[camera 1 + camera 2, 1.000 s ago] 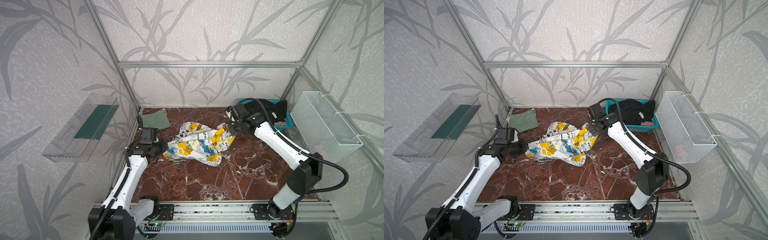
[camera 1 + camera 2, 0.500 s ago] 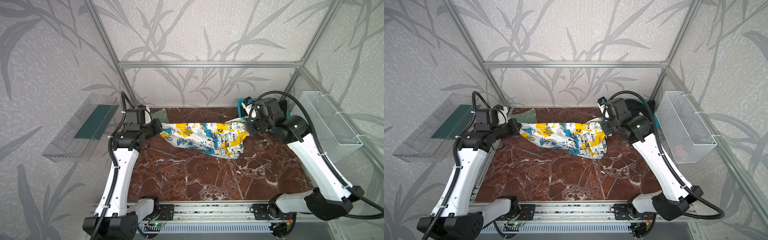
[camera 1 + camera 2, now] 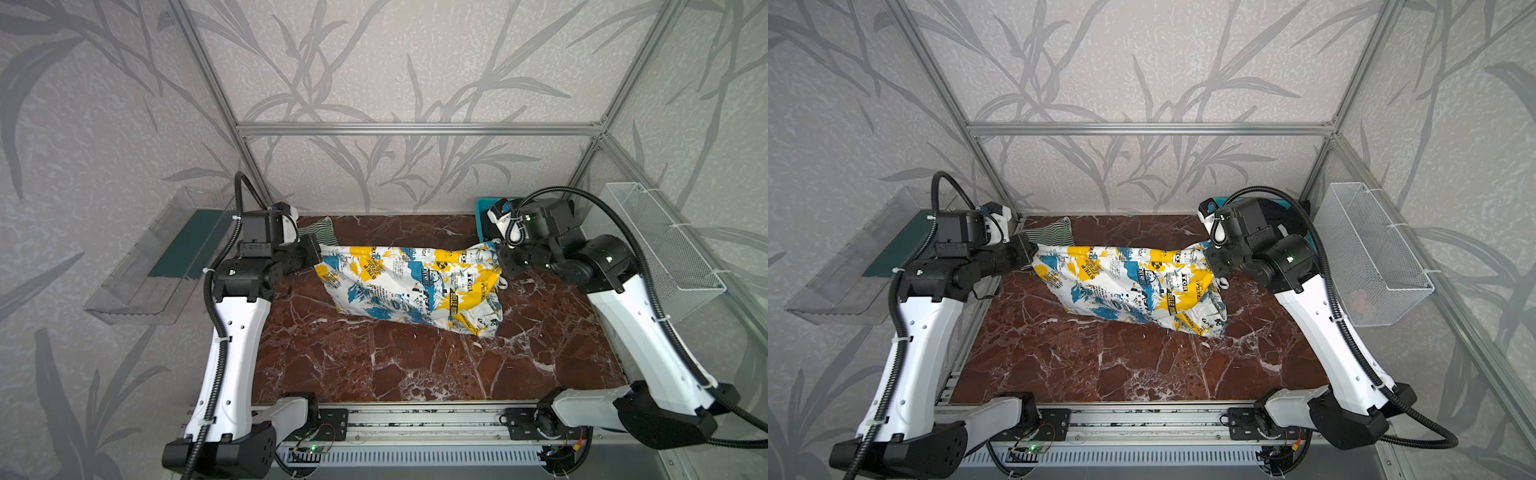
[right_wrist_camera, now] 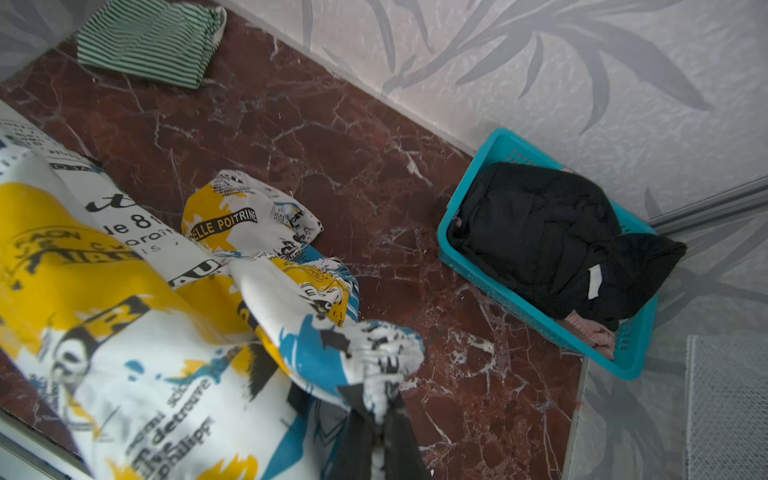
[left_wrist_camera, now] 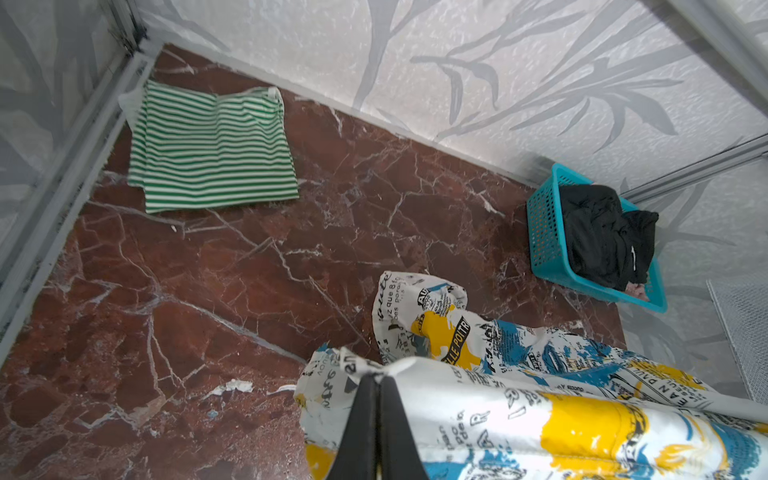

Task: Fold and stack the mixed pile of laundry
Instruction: 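Lift the printed garment with both grippers and carry it away from the robot, then lay the garment along the far edge and draw it back with both grippers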

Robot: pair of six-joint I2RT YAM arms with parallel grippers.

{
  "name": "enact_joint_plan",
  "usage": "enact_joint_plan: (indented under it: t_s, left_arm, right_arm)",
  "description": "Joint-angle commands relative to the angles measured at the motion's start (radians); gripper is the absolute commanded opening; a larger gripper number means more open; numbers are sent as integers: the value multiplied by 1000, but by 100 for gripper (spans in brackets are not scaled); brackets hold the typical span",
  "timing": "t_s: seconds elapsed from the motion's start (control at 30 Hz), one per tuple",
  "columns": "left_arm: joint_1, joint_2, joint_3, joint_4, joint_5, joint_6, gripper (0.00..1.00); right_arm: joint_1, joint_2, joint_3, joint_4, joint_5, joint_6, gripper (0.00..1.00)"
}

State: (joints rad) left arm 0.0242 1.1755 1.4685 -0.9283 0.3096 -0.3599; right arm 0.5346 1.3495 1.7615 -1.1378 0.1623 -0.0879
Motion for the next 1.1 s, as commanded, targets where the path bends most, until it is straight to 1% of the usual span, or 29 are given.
enact_joint_plan:
  t_s: [0.0,0.07,0.17,0.27,0.33,0.43,0.5,0.53,0.6,0.67,0.73,0.77,0.83,0.93,0.97,1.03,1.07]
  left_arm:
    - [13,59,-9,79,42,-9,0]
    - [13,122,41,110,51,-18,0]
    - [14,226,171,137,57,-23,0]
    - [24,338,388,93,57,-18,0]
    - [35,414,585,13,54,-7,0]
    - [45,478,826,-62,32,12,0]
    - [55,493,927,-76,19,19,0]
    - [62,492,957,-76,17,21,0]
    - [69,475,963,-73,34,33,0]
    - [68,425,893,-58,79,64,0]
    - [69,322,718,-26,113,76,0]
    - [68,264,606,-2,130,81,0]
    - [69,111,325,49,149,73,0]
    - [67,-93,-66,100,152,23,0]
    - [68,-138,-167,104,144,-3,0]
    - [69,-223,-369,124,145,-58,0]
    - [69,-248,-442,133,137,-88,0]
  right_arm:
    - [-34,45,-29,53,-20,-15,0]
    - [-78,83,-9,123,-56,-16,0]
    - [-137,164,91,207,-114,-12,0]
    - [-146,264,318,181,-117,-40,0]
    - [-143,319,498,142,-121,-52,0]
    - [-143,334,650,150,-139,-79,0]
    - [-143,315,667,191,-151,-94,0]
    - [-143,296,648,216,-158,-100,0]
    - [-143,241,562,263,-172,-104,0]
    - [-142,148,386,339,-178,-102,0]
    - [-142,22,133,430,-172,-80,0]
    - [-143,-32,25,453,-171,-63,0]
    - [-141,-150,-217,487,-171,5,0]
    - [-126,-274,-517,480,-203,136,0]
    - [-115,-300,-595,476,-216,174,1]
    - [-76,-330,-742,457,-229,263,8]
    - [-63,-332,-793,444,-230,302,12]
